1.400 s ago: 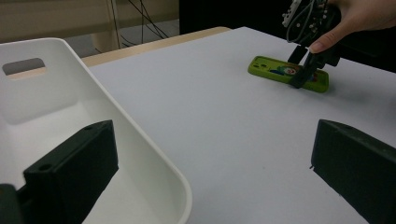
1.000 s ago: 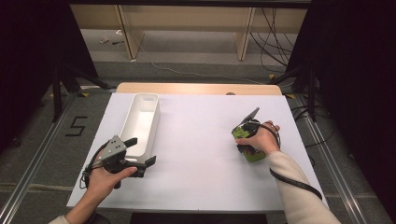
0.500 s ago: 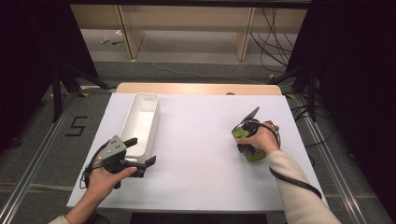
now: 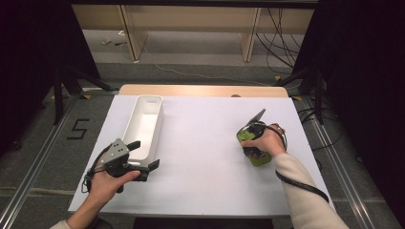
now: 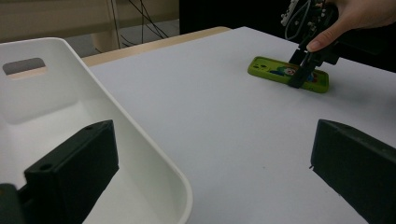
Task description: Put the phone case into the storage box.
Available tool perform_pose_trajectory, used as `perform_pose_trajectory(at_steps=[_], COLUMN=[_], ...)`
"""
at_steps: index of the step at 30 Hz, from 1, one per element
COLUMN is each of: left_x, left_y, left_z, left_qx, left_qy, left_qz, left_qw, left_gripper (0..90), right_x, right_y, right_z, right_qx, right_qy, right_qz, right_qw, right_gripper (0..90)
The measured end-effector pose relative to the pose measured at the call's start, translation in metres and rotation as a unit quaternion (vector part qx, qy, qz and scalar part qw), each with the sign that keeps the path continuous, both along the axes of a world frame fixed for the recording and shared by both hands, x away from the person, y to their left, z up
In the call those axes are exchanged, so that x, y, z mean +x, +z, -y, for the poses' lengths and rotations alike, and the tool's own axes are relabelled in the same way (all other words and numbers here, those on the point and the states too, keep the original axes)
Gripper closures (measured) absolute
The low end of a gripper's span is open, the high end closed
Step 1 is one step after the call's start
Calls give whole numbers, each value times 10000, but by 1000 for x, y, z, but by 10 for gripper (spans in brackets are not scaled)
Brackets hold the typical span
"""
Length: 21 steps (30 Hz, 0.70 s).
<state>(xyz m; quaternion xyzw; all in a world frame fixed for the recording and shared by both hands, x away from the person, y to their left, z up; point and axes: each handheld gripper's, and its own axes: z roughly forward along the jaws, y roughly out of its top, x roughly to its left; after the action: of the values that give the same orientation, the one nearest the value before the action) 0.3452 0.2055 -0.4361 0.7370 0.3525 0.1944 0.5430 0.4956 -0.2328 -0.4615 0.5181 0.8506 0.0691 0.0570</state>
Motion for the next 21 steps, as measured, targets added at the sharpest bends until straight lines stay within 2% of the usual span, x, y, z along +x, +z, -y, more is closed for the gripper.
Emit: perform_pose_trajectory(at_steps=[21], left_x=[0], left_y=[0], left_z=[0], left_qx=[-14], left_qy=[4], left_qz=[8], left_qw=[10000], left_gripper=[5], right_x=[0], right_y=[3], right_z=[2], right_qx=[56], right_qy=[-120], right_qz=[39], right_qw=[9999], right_gripper=[155])
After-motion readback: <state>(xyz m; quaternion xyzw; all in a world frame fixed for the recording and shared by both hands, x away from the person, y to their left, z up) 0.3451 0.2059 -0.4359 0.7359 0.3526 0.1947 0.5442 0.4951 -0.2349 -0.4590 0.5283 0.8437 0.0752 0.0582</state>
